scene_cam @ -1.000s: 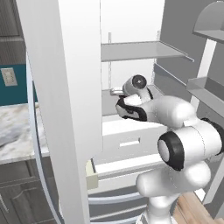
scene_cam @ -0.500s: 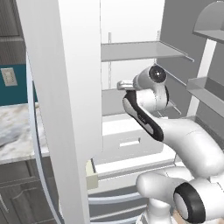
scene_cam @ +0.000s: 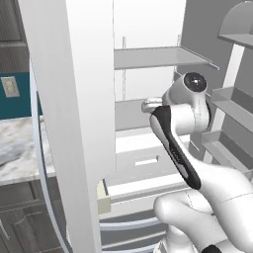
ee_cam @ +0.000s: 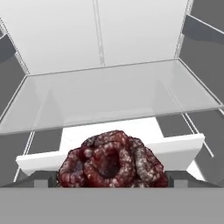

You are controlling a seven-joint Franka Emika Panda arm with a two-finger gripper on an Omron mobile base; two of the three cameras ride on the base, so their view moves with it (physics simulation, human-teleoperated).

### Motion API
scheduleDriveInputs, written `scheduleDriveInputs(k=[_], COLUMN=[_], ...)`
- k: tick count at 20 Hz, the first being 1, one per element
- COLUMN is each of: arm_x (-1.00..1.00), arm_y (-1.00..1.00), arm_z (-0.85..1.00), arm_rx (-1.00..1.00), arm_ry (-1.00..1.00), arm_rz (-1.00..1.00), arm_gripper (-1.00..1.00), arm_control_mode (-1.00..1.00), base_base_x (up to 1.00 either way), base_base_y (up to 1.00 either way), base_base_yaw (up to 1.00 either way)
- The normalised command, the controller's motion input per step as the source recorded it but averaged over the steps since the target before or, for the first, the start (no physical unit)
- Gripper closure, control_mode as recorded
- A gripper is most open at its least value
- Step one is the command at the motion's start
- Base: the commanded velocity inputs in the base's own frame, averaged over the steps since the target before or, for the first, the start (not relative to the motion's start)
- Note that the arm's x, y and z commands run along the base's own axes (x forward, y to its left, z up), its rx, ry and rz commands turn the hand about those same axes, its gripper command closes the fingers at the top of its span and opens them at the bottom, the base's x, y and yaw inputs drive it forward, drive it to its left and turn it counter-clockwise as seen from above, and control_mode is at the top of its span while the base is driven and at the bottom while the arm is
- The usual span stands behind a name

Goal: Take the cupcake and cake from the fridge and place them on the empty tray on the dining counter.

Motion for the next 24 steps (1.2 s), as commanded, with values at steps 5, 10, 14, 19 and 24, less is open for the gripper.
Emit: scheduleDriveInputs(k=[5, 10, 14, 19, 24], arm_x=[-0.25, 0.0, -0.03, 0.0, 0.0], arm_y=[0.0, 0.0, 0.0, 0.0, 0.0], arm_z=[0.0, -0.12, -0.02, 0.0, 0.0], arm_rx=[-0.09, -0.08, -0.01, 0.0, 0.0], arm_ry=[0.12, 0.08, 0.0, 0.0, 0.0], arm_rz=[0.0, 0.0, 0.0, 0.0, 0.0], arm_gripper=[1.0, 1.0, 1.0, 1.0, 1.0], arm_control_mode=[-1.0, -1.0, 1.0, 1.0, 1.0], base_base_x=[0.0, 0.0, -0.63, -1.0, -1.0], base_base_y=[0.0, 0.0, 0.0, -0.11, -0.09], base_base_yaw=[0.0, 0.0, 0.0, -0.01, -0.01])
